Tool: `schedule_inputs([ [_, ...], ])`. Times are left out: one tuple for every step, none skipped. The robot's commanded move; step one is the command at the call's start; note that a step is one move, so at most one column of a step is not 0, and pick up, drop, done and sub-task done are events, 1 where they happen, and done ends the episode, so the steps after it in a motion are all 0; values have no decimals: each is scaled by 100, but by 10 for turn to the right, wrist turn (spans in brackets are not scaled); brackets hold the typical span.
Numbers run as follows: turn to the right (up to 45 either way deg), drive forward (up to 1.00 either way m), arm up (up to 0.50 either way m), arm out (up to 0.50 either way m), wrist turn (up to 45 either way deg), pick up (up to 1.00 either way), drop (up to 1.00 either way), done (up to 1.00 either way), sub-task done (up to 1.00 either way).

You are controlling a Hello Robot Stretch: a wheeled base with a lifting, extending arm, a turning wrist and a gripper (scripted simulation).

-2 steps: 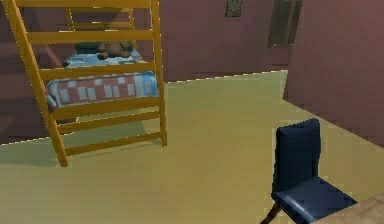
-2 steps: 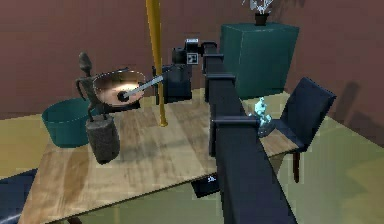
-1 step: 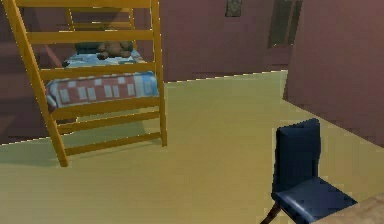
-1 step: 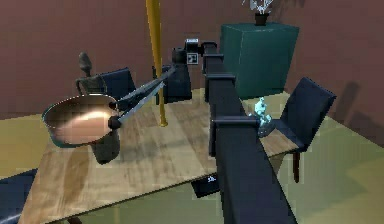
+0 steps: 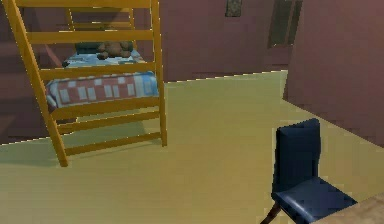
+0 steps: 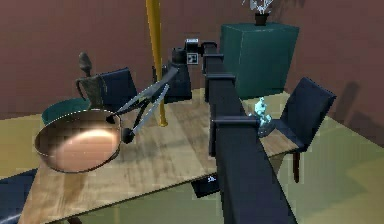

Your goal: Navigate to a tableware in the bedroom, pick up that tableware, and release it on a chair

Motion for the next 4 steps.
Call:
schedule_inputs([
  [0, 0, 0, -46, 0, 0, 0, 0, 0],
  [-30, 0, 0, 0, 0, 0, 0, 0, 0],
  [0, 65, 0, 0, 0, 0, 0, 0, 0],
  [120, 0, 0, 0, 0, 0, 0, 0, 0],
])
